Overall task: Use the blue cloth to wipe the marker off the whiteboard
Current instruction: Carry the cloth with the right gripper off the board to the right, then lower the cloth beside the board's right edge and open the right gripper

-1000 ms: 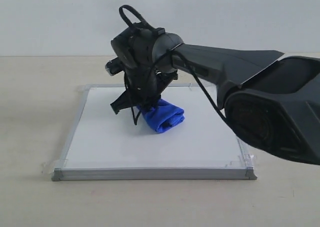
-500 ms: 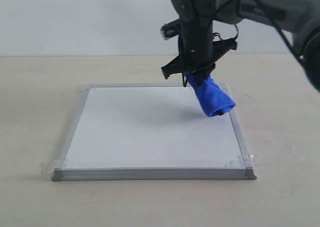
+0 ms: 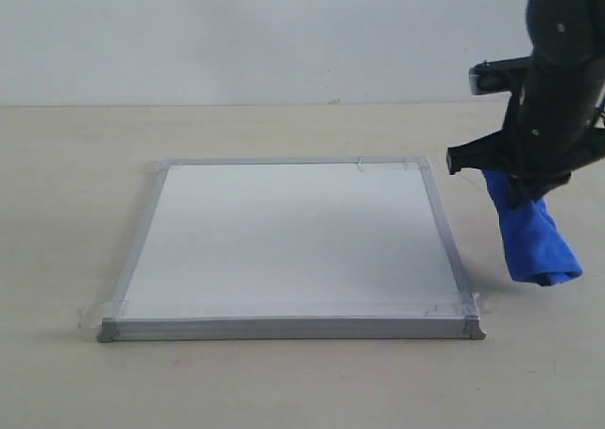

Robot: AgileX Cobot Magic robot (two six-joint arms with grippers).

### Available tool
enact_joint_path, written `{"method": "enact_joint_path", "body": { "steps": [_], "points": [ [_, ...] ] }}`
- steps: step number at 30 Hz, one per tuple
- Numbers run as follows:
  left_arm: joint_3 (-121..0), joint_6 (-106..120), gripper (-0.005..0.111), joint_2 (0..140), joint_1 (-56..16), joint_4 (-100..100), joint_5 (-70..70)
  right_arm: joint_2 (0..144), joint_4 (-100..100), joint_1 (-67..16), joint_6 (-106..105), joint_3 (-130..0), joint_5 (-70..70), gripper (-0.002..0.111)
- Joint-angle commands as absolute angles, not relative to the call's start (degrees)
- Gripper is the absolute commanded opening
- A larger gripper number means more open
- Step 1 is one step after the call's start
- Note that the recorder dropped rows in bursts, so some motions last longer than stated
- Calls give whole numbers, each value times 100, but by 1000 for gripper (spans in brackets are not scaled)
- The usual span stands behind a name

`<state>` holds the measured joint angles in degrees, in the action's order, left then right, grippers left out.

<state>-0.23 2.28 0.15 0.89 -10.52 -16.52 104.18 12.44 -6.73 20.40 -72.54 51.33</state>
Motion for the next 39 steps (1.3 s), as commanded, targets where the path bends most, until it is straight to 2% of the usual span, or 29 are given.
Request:
{"method": "enact_joint_path", "body": {
  "steps": [1, 10, 17, 39],
  "points": [
    [0, 264, 4, 0, 106, -1038, -1656, 10121, 1081, -482, 2018, -6563, 4343, 0],
    [0, 264, 4, 0, 106, -1038, -1656, 10121, 669, -512, 1603, -6531, 3813, 0],
    [0, 264, 4, 0, 106, -1038, -1656, 10121, -68, -512, 947, -6531, 3998, 0],
    [0, 264, 4, 0, 106, -1038, -1656, 10637, -69, -512, 998, -6531, 3961, 0]
  ]
}}
